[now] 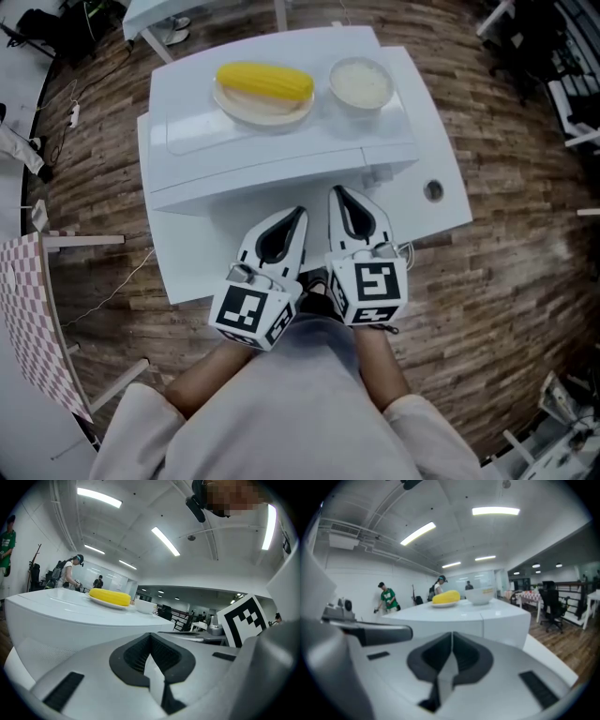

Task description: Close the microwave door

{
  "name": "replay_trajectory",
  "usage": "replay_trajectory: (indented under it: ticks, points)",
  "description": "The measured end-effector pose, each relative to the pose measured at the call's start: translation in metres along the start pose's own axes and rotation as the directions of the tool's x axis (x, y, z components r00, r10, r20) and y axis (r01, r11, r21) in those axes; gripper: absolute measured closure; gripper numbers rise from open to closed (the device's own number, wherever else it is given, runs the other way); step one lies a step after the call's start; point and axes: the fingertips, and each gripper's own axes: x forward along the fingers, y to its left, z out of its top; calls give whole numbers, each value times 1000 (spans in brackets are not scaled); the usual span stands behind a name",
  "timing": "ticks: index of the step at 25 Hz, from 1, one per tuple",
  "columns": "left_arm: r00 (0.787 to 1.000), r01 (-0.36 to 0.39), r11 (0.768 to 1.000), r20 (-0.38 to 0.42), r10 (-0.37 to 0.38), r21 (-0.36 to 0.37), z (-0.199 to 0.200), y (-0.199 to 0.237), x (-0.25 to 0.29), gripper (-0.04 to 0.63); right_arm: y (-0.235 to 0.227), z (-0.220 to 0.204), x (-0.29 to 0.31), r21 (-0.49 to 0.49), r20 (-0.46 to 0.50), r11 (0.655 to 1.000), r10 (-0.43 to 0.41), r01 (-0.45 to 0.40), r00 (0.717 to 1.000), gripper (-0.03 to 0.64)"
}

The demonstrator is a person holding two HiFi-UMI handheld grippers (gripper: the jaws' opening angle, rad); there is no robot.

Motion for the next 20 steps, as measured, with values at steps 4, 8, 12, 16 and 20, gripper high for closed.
replay_trajectory:
  ticks: [4, 8, 12, 16, 20]
  points:
    - [1000, 6, 1000, 15, -6, -3, 0, -7, -9, 586, 9, 14, -18, -10, 39, 1000, 19, -19, 999, 591]
    - [1000, 11, 1000, 29, -11, -3, 1, -16, -17, 586, 16, 22, -37, -23, 71, 999, 31, -29, 997, 591]
    - [999, 11, 1000, 40, -11, -6, 2, -25, -26, 586, 23, 24, -56, -35, 89, 999, 36, -33, 995, 591]
    - [1000, -4, 1000, 30, 4, 8, -3, -33, -36, 586, 31, 22, -76, -42, 104, 998, 48, -44, 993, 591]
    - [1000, -14, 1000, 28, 14, 4, -8, -44, -47, 586, 41, 21, -96, -35, 117, 996, 83, -79, 990, 591]
